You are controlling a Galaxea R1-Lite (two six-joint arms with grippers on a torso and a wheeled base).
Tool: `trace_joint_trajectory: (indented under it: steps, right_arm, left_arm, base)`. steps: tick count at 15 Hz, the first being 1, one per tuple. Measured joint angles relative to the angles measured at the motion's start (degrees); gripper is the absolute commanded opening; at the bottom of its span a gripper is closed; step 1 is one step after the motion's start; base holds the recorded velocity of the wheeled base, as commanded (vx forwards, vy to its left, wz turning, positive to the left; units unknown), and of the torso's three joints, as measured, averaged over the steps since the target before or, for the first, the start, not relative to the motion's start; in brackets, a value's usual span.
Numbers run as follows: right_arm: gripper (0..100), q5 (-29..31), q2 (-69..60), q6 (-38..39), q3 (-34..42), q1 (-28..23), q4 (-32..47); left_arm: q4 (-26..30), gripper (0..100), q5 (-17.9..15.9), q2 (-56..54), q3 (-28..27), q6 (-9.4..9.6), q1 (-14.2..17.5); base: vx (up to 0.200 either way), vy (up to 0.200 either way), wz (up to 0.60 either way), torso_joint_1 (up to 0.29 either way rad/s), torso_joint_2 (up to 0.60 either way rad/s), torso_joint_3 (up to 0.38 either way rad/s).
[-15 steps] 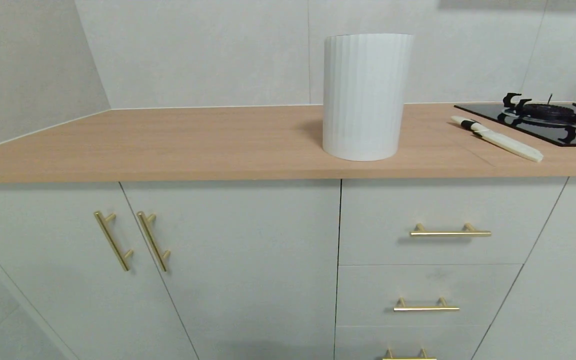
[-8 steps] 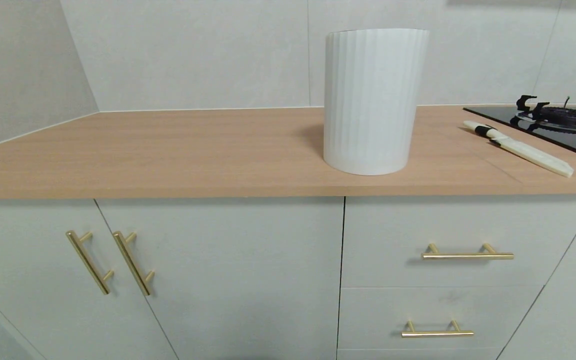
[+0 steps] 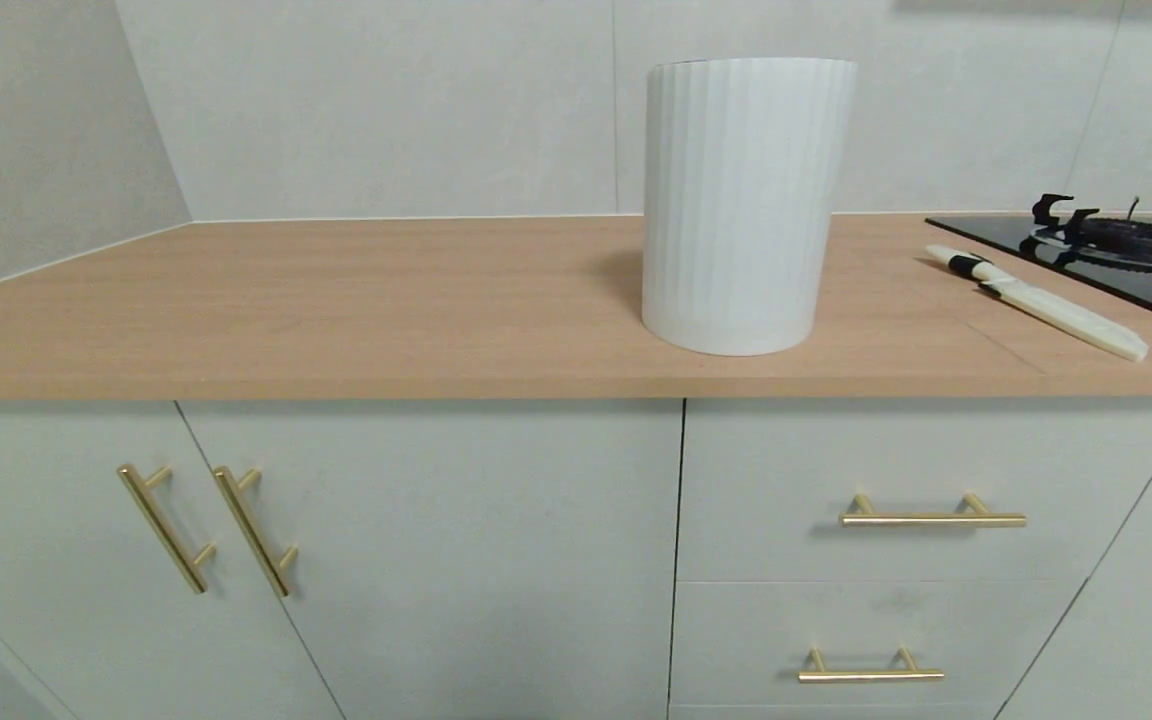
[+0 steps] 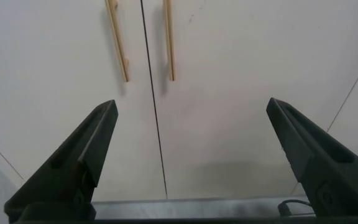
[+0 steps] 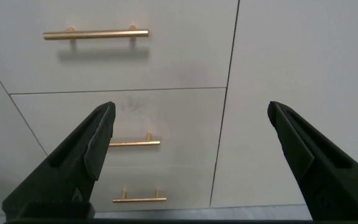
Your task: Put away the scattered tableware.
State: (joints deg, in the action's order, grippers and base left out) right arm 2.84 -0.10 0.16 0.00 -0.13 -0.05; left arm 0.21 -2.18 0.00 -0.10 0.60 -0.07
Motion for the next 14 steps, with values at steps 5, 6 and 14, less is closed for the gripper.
trace_joint_trajectory:
  steps: [5, 6, 14]
  right_arm:
    - [100, 0.0, 0.0, 0.0, 0.0, 0.0, 0.0]
    - [100, 0.0, 0.0, 0.0, 0.0, 0.1, 0.0]
    - [100, 0.0, 0.1, -0.1, 0.0, 0.0, 0.0]
  left_arm:
    - [0.0, 100, 0.0, 0.0, 0.0, 0.02, 0.0]
    - [0.0, 100, 0.0, 0.0, 0.0, 0.05, 0.1]
    - [0.0, 100, 0.0, 0.0, 0.0, 0.02, 0.0]
  base:
    - [0.000, -0.120, 0.00, 0.000, 0.00, 0.003]
    - [0.000, 0.000, 0.00, 0.000, 0.00, 0.000]
    - [0.000, 0.000, 0.00, 0.000, 0.00, 0.000]
